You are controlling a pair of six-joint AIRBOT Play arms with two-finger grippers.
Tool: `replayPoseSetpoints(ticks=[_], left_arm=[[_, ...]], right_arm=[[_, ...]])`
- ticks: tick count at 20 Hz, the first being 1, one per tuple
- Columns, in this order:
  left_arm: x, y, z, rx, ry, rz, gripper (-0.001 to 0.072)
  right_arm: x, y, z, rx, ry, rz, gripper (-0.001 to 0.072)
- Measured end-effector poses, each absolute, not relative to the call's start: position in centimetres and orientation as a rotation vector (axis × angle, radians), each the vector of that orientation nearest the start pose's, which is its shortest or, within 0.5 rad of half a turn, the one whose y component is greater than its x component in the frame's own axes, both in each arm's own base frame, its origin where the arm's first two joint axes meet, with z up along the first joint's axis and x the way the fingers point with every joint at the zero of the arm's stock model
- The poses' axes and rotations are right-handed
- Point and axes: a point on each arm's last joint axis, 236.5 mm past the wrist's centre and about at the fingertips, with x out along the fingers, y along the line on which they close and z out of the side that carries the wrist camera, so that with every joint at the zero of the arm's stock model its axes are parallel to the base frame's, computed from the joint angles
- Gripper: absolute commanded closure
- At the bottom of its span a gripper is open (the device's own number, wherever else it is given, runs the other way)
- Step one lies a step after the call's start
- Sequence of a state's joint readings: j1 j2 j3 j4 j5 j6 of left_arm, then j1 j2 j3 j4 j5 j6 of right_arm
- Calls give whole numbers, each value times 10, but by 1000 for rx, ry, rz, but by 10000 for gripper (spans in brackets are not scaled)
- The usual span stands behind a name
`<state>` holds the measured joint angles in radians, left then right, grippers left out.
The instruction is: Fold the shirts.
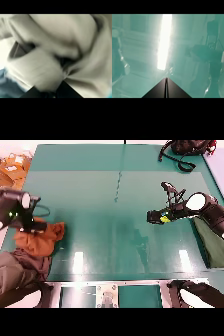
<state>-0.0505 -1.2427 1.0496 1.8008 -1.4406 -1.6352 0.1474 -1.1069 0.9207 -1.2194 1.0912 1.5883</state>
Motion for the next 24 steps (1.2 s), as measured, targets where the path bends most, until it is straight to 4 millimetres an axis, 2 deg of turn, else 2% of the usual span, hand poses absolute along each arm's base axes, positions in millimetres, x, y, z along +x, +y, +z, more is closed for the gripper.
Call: replayPoseSetpoints(ticks=[2, 5, 7, 9, 11, 12, 13, 14, 16, 18, 20, 22, 24], left_arm=[[327, -4, 22, 191, 1472, 43, 687], [372, -97, 85, 176, 1215, -196, 687], [385, -167, 118, 160, 1068, -366, 687], [385, -236, 133, 141, 973, -534, 686], [379, -294, 130, 122, 935, -666, 682], [375, -318, 121, 110, 938, -717, 480], [373, -335, 109, 102, 954, -747, 150], [372, -349, 95, 91, 975, -768, 82], [371, -364, 73, 77, 1016, -789, 82], [382, -356, 64, 62, 1037, -769, 81], [398, -324, 55, 54, 1091, -713, 81], [418, -276, 46, 28, 1148, -622, 81], [433, -227, 31, -31, 1205, -528, 81]], right_arm=[[321, 122, 2, 268, 1292, 283, 694], [320, 129, 5, 303, 1292, 299, 633], [320, 134, 7, 328, 1292, 311, 632], [320, 137, 9, 344, 1292, 319, 608], [321, 139, 11, 355, 1288, 322, 405], [322, 138, 12, 361, 1284, 320, 345], [324, 136, 14, 366, 1278, 315, 324], [326, 134, 16, 373, 1272, 311, 272], [332, 126, 20, 391, 1255, 294, 213], [337, 113, 24, 414, 1249, 265, 213], [339, 94, 24, 448, 1253, 220, 213], [336, 72, 19, 489, 1270, 167, 213], [327, 55, 5, 529, 1304, 115, 213]])
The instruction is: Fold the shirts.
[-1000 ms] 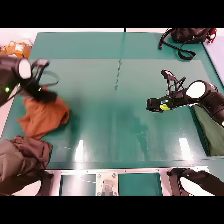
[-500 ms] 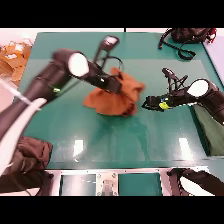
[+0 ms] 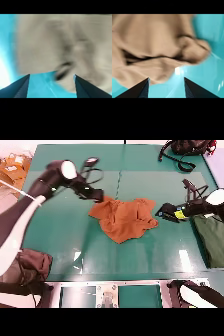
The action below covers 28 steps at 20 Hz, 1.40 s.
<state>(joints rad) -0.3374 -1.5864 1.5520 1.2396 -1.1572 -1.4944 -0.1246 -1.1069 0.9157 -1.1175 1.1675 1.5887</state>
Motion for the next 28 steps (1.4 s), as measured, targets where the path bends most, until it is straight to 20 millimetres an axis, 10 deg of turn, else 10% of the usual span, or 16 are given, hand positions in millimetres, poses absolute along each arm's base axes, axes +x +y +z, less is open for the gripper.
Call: replayPoseSetpoints(ticks=[5, 15, 18, 19, 23, 28], left_arm=[[448, -175, -23, -220, 1259, -431, 82], [455, -228, -81, -583, 1296, -586, 95], [448, -245, -91, -578, 1308, -624, 670], [446, -250, -92, -562, 1309, -642, 684], [455, -260, -63, -544, 1266, -730, 687], [470, -229, 31, -391, 1152, -729, 686]], right_arm=[[304, 49, -46, 658, 1376, 42, 215], [330, 84, -98, 874, 1374, 101, 226], [348, 83, -102, 864, 1339, 124, 544], [353, 82, -102, 846, 1330, 138, 631], [372, 85, -82, 796, 1288, 231, 696], [410, 80, -10, 693, 1198, 382, 697]])
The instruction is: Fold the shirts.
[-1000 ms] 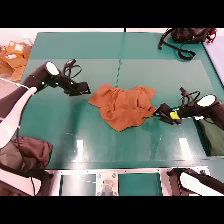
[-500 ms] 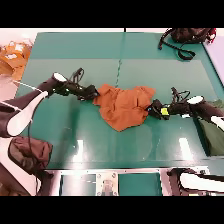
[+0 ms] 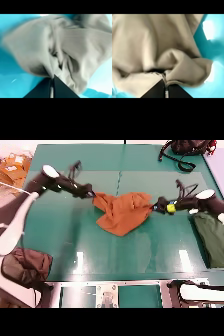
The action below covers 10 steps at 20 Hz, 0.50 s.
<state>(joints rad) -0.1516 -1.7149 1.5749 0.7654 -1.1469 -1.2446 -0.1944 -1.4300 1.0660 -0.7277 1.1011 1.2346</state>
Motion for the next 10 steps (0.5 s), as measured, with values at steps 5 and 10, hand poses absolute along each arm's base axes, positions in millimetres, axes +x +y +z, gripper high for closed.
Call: replayPoseSetpoints(ticks=[5, 10], left_arm=[[458, -190, 177, -189, 879, -655, 686], [410, -141, 325, 5, 542, -512, 686]], right_arm=[[439, 74, 121, 541, 981, 493, 697], [415, 77, 251, 443, 731, 509, 697]])
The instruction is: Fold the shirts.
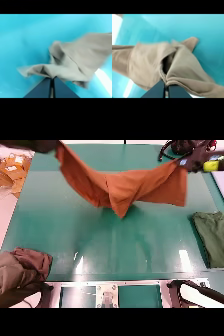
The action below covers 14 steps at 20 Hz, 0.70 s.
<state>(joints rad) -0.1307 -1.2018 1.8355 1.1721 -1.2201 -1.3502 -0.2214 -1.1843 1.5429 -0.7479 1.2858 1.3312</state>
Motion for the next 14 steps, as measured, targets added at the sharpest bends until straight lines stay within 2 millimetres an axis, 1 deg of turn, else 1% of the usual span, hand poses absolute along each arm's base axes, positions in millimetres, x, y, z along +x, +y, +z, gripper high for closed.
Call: replayPoseSetpoints(ticks=[1, 3, 4, 6, 7, 8, 9, 10, 11, 12, 13, 14], left_arm=[[400, -129, 347, 39, 488, -470, 686], [378, -106, 382, 101, 400, -390, 686], [367, -96, 398, 124, 358, -353, 686], [355, -80, 418, 165, 301, -297, 686], [353, -75, 423, 182, 285, -275, 686], [355, -71, 426, 195, 272, -258, 686], [360, -69, 425, 203, 272, -248, 685], [370, -68, 419, 209, 285, -243, 686], [384, -70, 408, 212, 312, -245, 685], [400, -74, 391, 212, 353, -256, 685], [418, -80, 372, 206, 399, -277, 685], [435, -88, 351, 194, 445, -304, 685]], right_arm=[[404, 79, 273, 430, 685, 508, 697], [378, 85, 311, 403, 601, 511, 697], [364, 87, 328, 387, 562, 512, 697], [338, 92, 354, 356, 493, 508, 697], [328, 92, 361, 340, 473, 497, 697], [320, 90, 362, 328, 464, 479, 697], [317, 87, 358, 325, 470, 461, 697], [316, 85, 349, 329, 489, 447, 697], [318, 82, 335, 341, 520, 433, 697], [321, 81, 317, 357, 558, 423, 697], [323, 81, 295, 377, 604, 419, 697], [325, 85, 267, 397, 663, 425, 697]])
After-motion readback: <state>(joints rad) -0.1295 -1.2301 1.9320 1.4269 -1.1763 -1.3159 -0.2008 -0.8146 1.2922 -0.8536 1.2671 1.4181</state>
